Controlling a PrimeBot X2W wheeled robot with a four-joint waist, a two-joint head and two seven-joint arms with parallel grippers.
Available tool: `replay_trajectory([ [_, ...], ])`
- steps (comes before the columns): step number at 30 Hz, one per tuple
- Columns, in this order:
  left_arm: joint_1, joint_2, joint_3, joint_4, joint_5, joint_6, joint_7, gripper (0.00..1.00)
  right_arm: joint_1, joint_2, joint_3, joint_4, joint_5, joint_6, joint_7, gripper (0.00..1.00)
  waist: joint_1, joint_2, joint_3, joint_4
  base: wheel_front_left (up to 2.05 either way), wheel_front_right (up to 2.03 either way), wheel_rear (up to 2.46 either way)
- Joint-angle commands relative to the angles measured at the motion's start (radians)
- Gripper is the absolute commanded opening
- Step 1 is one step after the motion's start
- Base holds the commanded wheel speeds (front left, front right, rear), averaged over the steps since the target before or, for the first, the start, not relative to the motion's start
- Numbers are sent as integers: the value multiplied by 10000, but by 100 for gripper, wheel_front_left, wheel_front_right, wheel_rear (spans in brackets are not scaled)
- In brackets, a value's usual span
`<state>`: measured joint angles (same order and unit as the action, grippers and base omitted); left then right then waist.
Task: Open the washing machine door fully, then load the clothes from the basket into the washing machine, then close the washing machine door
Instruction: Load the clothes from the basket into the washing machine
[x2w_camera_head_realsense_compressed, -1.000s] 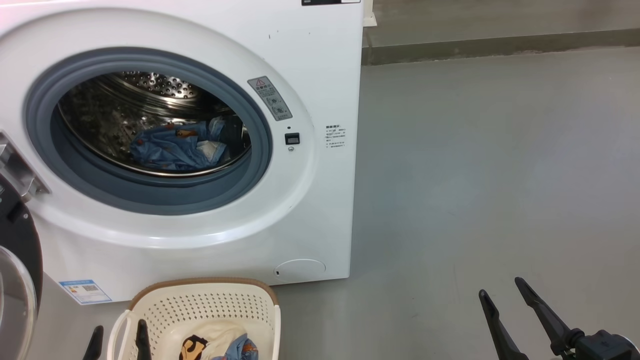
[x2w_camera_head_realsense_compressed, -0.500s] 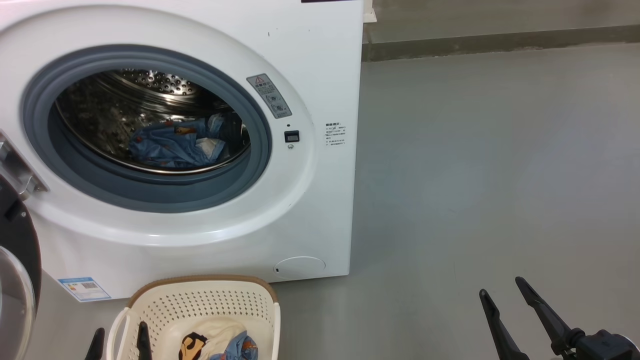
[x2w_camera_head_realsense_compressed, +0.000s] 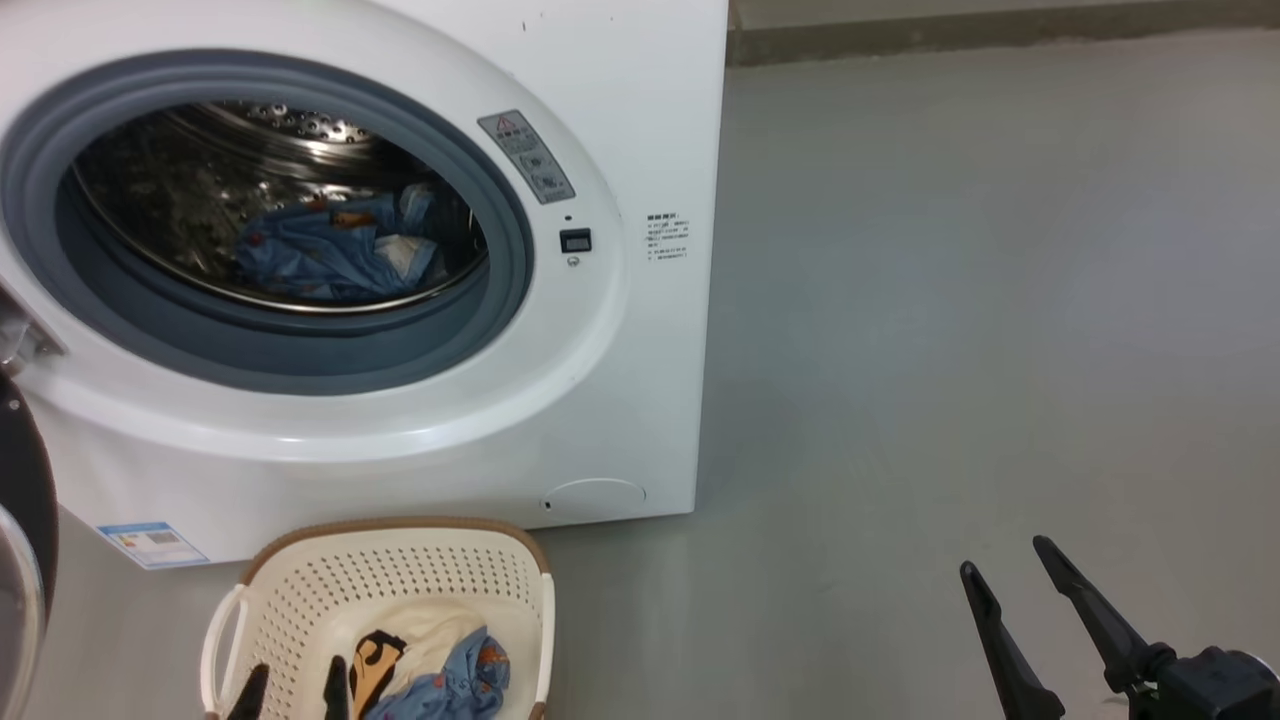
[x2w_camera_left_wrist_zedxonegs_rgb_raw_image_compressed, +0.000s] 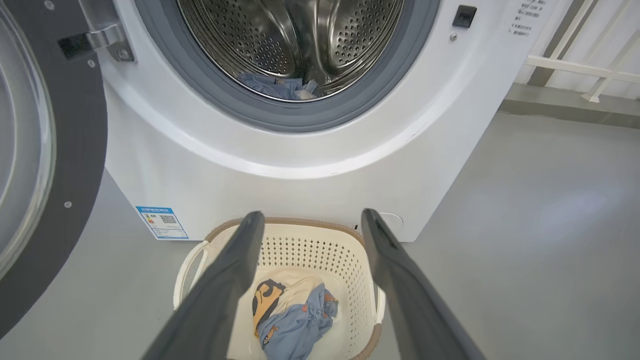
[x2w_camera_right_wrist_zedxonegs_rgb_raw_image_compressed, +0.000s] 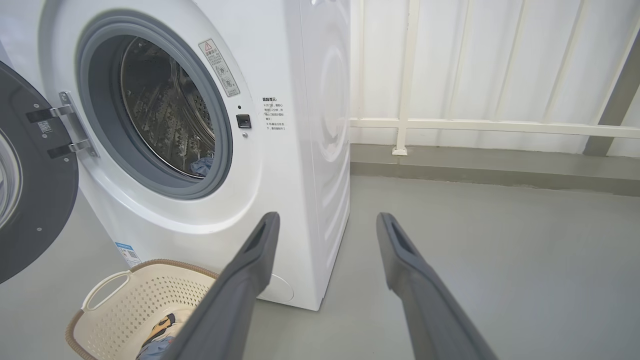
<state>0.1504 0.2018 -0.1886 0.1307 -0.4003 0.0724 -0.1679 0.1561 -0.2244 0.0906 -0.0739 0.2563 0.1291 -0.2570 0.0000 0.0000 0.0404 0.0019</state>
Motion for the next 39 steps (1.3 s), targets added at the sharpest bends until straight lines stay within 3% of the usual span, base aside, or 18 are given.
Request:
replay_trajectory([
  [1, -773, 97, 176, 211, -38, -166, 107, 100, -445, -238, 231, -306, 130, 16, -48, 100, 0, 0, 429, -50, 0, 0, 0],
  [20, -4740, -782, -565, 6023, -528, -1392, 289, 100, -1847, -510, 72, -855, 457, 16, -48, 100, 0, 0, 3392, -721, 0, 0, 0],
  [31, -7197, -926, -304, 9142, -966, -1568, 31, 100, -3117, -626, 274, -1083, 651, 16, -48, 100, 0, 0, 5402, -1007, 0, 0, 0],
  [39, -8535, -583, 65, 10527, -1316, -1479, -40, 100, -3941, -625, 627, -1205, 798, 16, -48, 100, 0, 0, 6819, -1438, 0, 0, 0],
])
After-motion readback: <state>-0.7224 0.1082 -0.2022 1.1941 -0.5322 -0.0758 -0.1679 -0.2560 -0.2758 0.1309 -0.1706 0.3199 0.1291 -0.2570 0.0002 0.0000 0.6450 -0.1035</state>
